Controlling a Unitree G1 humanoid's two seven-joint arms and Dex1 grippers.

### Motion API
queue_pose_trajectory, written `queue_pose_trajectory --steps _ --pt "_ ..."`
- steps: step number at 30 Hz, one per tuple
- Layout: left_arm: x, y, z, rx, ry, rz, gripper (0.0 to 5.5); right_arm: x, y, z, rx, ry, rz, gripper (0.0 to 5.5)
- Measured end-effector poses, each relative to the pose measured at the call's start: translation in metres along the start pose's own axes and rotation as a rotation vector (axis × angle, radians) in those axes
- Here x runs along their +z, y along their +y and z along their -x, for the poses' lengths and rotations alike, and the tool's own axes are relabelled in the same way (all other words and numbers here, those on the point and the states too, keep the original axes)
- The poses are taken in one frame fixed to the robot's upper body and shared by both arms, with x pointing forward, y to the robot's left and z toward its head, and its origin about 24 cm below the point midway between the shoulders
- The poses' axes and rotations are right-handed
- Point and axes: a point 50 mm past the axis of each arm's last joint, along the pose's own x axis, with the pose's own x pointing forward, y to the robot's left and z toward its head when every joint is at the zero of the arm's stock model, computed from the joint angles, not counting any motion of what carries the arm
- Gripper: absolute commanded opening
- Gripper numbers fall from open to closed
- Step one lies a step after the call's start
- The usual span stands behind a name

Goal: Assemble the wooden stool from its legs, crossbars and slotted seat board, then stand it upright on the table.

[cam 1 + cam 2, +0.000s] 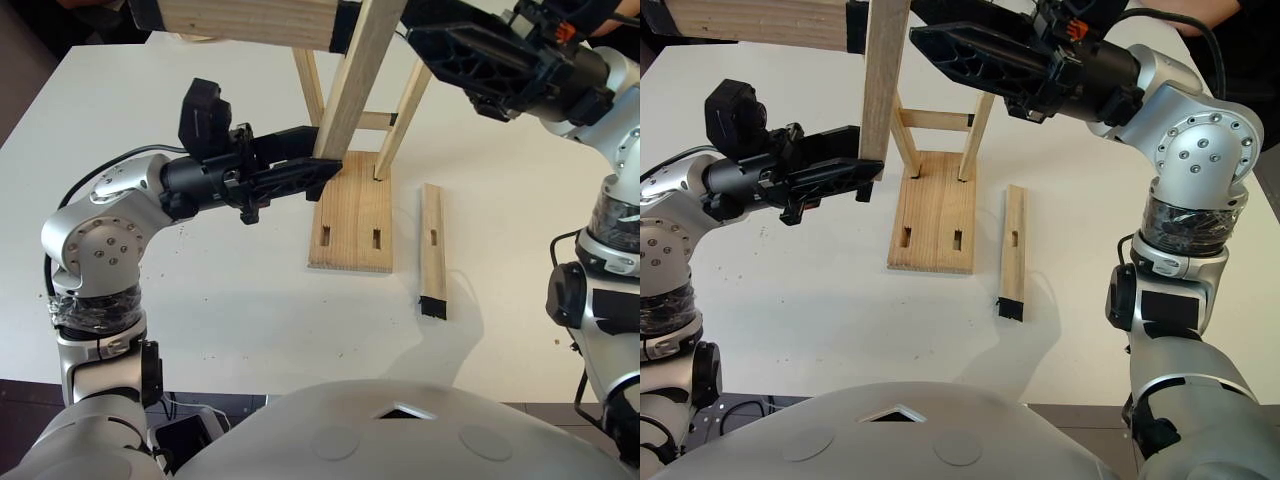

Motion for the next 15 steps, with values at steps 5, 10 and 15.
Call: queue_pose_trajectory --steps 5,10,15 --pt "-0.003 0.000 0.000 -0.016 0.057 -0.032 2.00 -0.002 0.000 0.001 0.001 0.026 0.001 3.30" --pt "-0.005 0.000 0.001 -0.036 0.127 -0.082 2.00 -0.007 0.003 -0.003 0.044 0.066 -0.010 3.30" --pt "-0.010 0.000 0.000 -0.064 0.174 -0.094 2.00 -0.011 0.003 -0.008 0.062 0.082 -0.023 3.30"
